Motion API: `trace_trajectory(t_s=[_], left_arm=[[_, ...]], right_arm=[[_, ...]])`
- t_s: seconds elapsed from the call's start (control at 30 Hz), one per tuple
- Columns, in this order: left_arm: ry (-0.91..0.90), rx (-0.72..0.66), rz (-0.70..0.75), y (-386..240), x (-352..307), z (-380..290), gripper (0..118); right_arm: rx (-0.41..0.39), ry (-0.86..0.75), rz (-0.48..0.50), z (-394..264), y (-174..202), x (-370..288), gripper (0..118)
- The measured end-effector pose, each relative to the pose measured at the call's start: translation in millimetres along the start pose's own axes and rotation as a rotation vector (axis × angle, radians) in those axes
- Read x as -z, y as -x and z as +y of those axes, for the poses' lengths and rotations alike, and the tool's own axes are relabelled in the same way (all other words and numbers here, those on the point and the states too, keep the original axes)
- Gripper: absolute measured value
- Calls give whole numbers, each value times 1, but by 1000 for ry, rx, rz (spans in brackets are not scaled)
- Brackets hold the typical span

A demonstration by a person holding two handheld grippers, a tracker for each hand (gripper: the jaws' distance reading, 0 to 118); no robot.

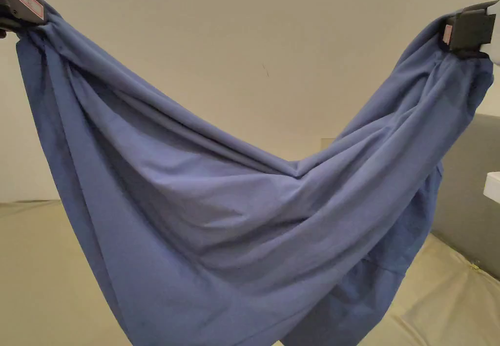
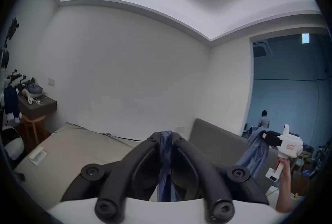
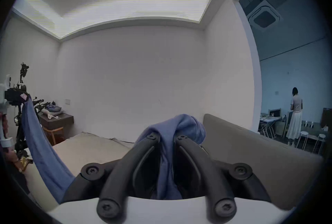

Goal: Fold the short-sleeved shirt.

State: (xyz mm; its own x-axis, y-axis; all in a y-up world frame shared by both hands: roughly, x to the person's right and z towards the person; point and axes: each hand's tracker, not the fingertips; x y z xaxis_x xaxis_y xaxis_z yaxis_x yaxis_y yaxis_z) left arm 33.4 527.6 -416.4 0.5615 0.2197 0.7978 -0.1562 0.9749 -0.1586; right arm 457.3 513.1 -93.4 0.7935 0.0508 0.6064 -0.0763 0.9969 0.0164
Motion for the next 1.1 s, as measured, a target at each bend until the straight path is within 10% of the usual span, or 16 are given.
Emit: trace_trajectory(t_s=[0.47, 0.73, 1.1], left_arm=[[245, 52, 417, 103, 239, -52, 7], [549, -132, 383, 169, 276, -246, 7], [963, -159, 464, 211, 191, -489, 7]], right_arm=[[1, 188, -120, -36, 30, 238, 13], [-67, 495, -103, -243, 42, 298, 13], [175, 883, -32, -534, 30, 199, 13]])
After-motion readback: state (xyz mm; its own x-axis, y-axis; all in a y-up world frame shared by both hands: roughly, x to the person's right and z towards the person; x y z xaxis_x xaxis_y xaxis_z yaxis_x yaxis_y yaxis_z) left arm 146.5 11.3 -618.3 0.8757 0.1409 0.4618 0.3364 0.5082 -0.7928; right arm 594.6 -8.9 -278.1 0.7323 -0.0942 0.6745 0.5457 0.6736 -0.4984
